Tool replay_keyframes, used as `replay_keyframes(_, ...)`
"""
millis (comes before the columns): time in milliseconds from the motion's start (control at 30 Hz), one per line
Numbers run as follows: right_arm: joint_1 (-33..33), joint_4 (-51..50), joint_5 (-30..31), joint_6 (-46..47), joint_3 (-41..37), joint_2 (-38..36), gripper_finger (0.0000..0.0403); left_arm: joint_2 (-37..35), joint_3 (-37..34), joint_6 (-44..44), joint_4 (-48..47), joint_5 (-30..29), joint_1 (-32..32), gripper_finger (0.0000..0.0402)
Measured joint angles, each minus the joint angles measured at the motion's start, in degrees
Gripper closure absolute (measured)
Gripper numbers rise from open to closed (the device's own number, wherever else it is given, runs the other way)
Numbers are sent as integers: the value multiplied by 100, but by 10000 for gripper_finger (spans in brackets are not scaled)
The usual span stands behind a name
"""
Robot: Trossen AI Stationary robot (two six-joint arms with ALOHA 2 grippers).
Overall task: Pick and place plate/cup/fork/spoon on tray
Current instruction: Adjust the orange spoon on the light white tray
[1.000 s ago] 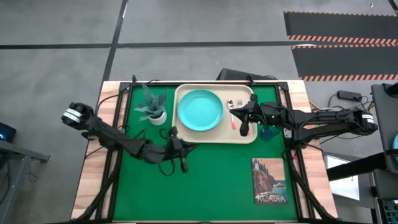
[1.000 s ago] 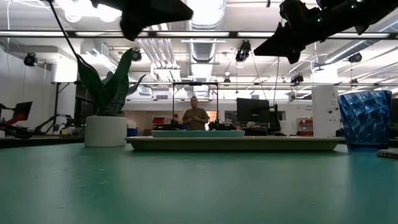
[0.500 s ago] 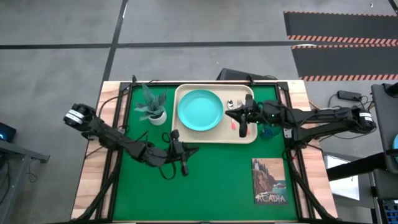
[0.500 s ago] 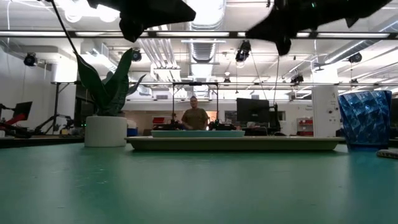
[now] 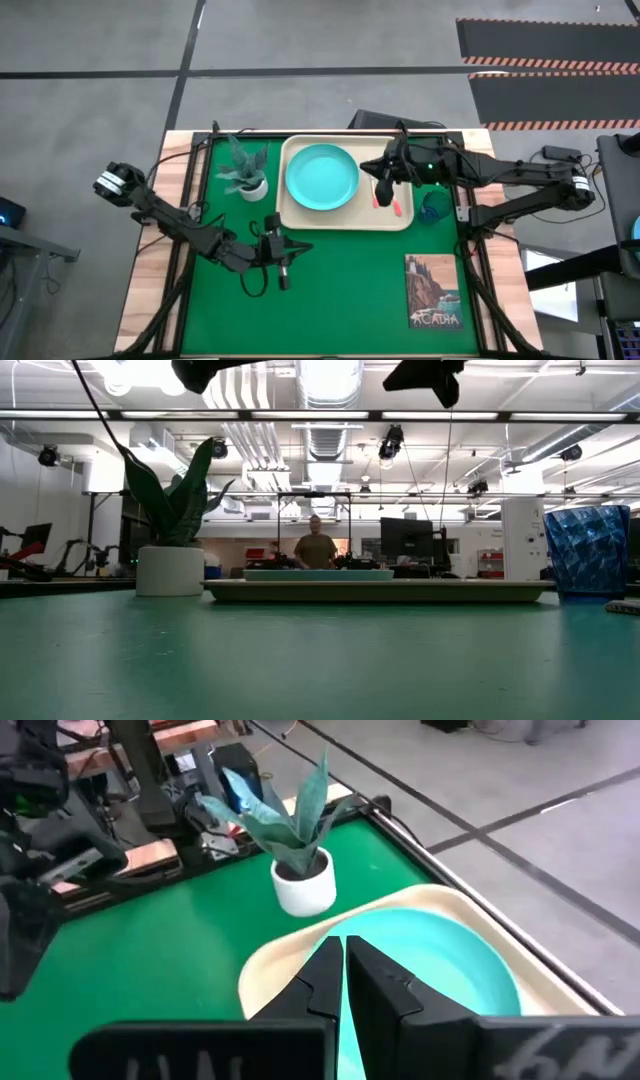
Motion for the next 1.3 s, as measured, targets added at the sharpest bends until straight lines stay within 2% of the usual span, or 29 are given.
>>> replay_keyframes(200, -113, -1081, 20, -121, 663, 381, 392, -12, 1, 487, 31, -13, 14, 401)
replay_keyframes(400, -569, -1558, 25, -236, 628, 727, 392, -12, 0, 631, 50, -185, 69, 401)
replay_keyframes(833, -1997, -1556, -212, -780, 356, 2204, 392, -12, -22, 576, -99, -199, 88, 402)
replay_keyframes(1300, -2668, -1487, -236, -1304, 354, 3642, 392, -12, -20, 582, -96, -199, 89, 401)
